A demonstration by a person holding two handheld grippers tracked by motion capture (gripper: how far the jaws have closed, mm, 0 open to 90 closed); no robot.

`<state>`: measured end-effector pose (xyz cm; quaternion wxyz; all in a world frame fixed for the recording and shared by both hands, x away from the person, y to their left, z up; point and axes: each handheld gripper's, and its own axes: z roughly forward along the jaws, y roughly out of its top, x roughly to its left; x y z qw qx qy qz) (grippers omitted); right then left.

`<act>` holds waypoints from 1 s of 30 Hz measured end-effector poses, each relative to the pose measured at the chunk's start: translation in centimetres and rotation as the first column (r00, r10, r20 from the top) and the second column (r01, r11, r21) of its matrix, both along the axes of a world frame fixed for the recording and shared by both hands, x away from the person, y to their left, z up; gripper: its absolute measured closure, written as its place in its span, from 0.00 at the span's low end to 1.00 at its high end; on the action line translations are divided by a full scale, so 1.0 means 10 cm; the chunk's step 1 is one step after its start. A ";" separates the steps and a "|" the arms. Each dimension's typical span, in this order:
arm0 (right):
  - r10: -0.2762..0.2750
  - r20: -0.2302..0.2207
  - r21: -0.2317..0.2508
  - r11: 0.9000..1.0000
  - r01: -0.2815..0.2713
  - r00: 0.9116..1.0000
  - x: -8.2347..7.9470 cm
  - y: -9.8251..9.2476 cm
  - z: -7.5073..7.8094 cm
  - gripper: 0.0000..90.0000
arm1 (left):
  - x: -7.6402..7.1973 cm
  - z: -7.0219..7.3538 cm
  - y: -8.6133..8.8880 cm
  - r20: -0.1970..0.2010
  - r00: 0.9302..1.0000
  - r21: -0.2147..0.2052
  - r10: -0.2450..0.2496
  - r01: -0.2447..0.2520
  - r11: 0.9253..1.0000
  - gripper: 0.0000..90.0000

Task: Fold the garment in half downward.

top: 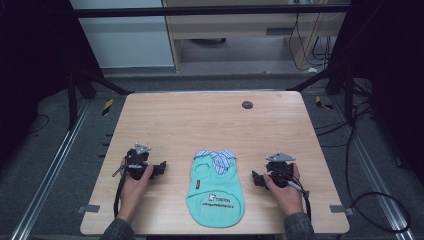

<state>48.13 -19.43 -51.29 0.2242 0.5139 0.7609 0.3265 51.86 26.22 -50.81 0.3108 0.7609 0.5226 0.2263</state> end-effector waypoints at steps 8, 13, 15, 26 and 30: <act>-0.012 0.000 0.001 1.000 0.012 1.000 -0.04 0.02 0.00 0.02 | -0.13 0.00 -0.06 0.005 1.000 0.001 0.029 -0.029 1.000 0.00; -0.003 -0.002 0.004 1.000 0.003 1.000 -0.06 0.02 0.00 0.02 | -0.17 0.00 -0.06 0.002 1.000 0.002 -0.001 0.001 1.000 0.00; -0.001 -0.002 0.004 1.000 0.001 1.000 -0.06 0.02 0.00 0.02 | -0.17 0.00 -0.05 -0.001 1.000 0.000 -0.012 0.012 1.000 0.00; 0.059 -0.028 0.035 0.998 -0.058 0.998 -0.04 0.05 0.04 0.08 | -0.07 0.19 -0.07 -0.042 0.986 -0.008 -0.161 0.160 0.987 0.09; 0.118 -0.051 0.021 0.993 -0.117 0.992 0.04 0.14 0.13 0.07 | -0.01 0.34 -0.13 -0.041 0.970 -0.046 -0.240 0.238 0.970 0.07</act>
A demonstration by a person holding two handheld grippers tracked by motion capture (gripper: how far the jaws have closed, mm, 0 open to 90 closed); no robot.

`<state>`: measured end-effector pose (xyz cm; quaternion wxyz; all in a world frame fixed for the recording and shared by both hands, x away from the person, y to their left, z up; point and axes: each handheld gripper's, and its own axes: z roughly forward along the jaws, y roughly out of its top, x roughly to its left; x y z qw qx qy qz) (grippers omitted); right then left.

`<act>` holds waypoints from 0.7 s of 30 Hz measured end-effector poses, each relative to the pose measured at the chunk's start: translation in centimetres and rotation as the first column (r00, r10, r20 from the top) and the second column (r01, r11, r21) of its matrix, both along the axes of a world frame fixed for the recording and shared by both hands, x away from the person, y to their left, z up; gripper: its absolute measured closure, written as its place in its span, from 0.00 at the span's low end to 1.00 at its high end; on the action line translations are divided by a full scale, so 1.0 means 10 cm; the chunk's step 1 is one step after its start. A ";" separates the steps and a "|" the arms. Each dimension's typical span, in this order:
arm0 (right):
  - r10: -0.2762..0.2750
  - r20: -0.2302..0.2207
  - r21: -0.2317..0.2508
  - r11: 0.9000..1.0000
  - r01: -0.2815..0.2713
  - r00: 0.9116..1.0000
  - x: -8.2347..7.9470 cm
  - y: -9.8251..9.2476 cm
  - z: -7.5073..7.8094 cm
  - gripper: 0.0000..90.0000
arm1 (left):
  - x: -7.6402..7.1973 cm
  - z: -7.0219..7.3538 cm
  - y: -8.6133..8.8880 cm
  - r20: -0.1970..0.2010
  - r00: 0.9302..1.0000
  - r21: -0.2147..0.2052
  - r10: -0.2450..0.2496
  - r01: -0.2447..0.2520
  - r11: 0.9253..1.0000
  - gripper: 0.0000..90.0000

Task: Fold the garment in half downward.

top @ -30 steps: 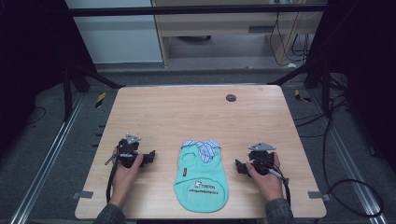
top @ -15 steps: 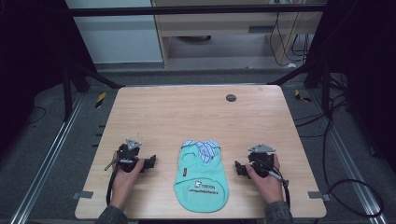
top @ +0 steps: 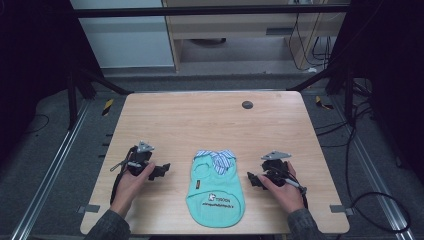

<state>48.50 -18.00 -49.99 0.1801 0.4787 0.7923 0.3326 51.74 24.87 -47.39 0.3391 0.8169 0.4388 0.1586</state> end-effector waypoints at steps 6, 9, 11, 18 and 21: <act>0.096 -0.023 -0.022 0.995 -0.096 0.995 0.18 0.15 0.19 0.28 | 0.15 0.15 -0.16 -0.002 0.998 -0.010 -0.061 0.061 0.998 0.09; 0.148 -0.028 -0.040 0.988 -0.149 0.989 0.32 0.20 0.28 0.41 | 0.24 0.19 -0.24 0.003 0.998 0.007 -0.062 0.062 0.998 0.10; 0.152 -0.039 -0.041 0.987 -0.154 0.988 0.38 0.22 0.31 0.46 | 0.31 0.19 -0.34 -0.014 0.997 0.016 -0.075 0.075 0.997 0.11; 0.166 -0.045 -0.018 0.986 -0.167 0.985 0.52 0.29 0.33 0.62 | 0.43 0.16 -0.54 -0.037 0.994 0.038 -0.104 0.106 0.994 0.23; 0.173 -0.051 -0.004 0.985 -0.173 0.984 0.62 0.36 0.32 0.71 | 0.49 0.18 -0.65 -0.042 0.993 0.030 -0.112 0.113 0.993 0.32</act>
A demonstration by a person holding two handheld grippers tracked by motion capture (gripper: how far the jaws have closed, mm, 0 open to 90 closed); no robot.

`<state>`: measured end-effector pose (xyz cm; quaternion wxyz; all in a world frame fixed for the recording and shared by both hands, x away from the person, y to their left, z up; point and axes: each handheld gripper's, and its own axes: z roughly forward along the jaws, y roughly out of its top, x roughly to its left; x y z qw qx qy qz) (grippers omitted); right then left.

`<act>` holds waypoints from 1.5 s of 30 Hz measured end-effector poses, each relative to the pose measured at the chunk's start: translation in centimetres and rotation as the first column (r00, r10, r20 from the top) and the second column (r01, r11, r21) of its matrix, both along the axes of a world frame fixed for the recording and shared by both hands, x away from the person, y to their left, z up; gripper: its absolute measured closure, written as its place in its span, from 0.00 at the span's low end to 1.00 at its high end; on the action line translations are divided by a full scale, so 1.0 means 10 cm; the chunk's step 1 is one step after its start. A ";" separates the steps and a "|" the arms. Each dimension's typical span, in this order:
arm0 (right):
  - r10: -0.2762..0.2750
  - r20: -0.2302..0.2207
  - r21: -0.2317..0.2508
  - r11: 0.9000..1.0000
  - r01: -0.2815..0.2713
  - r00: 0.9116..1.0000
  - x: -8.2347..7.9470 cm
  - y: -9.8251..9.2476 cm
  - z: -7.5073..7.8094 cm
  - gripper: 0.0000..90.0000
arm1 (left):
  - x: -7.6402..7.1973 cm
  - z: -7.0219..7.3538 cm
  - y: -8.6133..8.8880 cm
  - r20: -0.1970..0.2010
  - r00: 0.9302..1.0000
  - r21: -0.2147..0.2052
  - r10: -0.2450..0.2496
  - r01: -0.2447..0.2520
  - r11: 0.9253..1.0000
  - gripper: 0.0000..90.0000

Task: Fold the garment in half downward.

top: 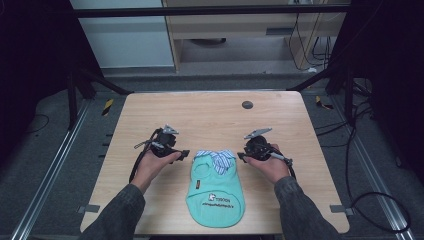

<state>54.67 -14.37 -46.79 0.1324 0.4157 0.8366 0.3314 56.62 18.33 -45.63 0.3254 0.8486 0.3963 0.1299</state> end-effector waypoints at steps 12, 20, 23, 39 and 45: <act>0.023 0.004 -0.007 1.000 -0.023 1.000 0.23 0.27 -0.02 0.81 | 0.20 -0.07 -0.30 -0.043 0.998 -0.013 -0.045 0.045 0.999 0.42; 0.031 -0.023 -0.023 0.999 -0.032 0.999 0.26 0.31 -0.11 0.78 | 0.22 -0.12 -0.37 -0.053 0.996 -0.003 -0.074 0.074 0.997 0.50; 0.028 -0.033 -0.018 0.999 -0.029 0.999 0.25 0.33 -0.13 0.76 | 0.22 -0.16 -0.39 -0.061 0.995 0.005 -0.078 0.079 0.997 0.50; 0.040 -0.059 -0.029 0.999 -0.042 0.997 0.22 0.41 -0.19 0.71 | 0.22 -0.27 -0.48 -0.074 0.993 0.042 -0.093 0.097 0.994 0.49; 0.062 -0.067 -0.047 0.997 -0.065 0.996 0.18 0.45 -0.18 0.81 | 0.16 -0.26 -0.50 -0.095 0.986 0.020 -0.138 0.141 0.990 0.71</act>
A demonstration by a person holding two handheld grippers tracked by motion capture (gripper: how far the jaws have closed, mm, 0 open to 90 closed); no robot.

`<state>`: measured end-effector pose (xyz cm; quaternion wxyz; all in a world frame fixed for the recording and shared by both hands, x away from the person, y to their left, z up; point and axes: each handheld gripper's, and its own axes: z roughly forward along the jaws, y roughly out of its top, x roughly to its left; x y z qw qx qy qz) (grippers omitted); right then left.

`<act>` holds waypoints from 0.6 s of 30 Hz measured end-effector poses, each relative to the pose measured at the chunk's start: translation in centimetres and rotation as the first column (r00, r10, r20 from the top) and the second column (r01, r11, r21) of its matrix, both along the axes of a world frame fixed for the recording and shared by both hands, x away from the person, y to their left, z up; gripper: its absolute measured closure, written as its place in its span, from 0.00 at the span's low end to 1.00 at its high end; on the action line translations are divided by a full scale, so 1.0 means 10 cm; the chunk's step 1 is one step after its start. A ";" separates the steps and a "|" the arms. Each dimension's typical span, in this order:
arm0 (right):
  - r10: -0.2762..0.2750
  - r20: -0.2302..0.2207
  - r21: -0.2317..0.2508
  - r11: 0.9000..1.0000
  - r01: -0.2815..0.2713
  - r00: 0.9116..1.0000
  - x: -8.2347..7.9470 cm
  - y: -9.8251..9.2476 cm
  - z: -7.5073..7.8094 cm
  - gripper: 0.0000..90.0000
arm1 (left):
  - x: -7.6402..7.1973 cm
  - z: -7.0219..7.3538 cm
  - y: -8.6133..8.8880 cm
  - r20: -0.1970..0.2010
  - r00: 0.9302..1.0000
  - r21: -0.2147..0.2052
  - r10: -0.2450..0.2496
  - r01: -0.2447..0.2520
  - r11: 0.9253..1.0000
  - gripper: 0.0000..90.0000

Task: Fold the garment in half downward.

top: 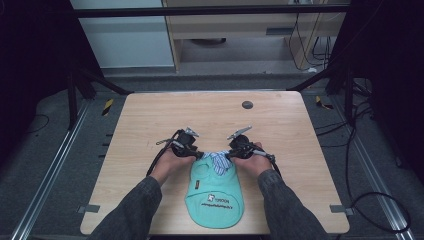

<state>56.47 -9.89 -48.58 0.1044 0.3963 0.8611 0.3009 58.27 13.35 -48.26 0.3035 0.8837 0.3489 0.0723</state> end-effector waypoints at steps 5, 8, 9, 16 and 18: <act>0.040 -0.007 -0.002 0.999 -0.040 0.999 -0.02 0.03 0.01 0.93 | -0.05 0.01 -0.04 -0.011 1.000 0.002 -0.029 0.029 1.000 0.90; 0.045 -0.011 -0.009 0.999 -0.045 0.999 -0.02 0.04 0.02 0.93 | -0.06 0.02 -0.05 -0.006 1.000 0.002 -0.028 0.028 1.000 0.94; 0.051 -0.003 -0.015 0.999 -0.051 0.999 -0.02 0.03 0.02 0.93 | -0.07 0.03 -0.04 0.003 0.999 0.005 -0.033 0.033 0.999 0.94; 0.077 0.039 -0.010 0.997 -0.076 0.996 -0.07 -0.02 0.15 0.93 | -0.11 0.17 -0.03 0.029 0.998 -0.010 -0.056 0.056 0.998 0.95; 0.081 0.040 -0.008 0.997 -0.081 0.996 -0.08 -0.03 0.18 0.93 | -0.13 0.23 -0.03 0.039 0.997 -0.009 -0.068 0.069 0.998 0.95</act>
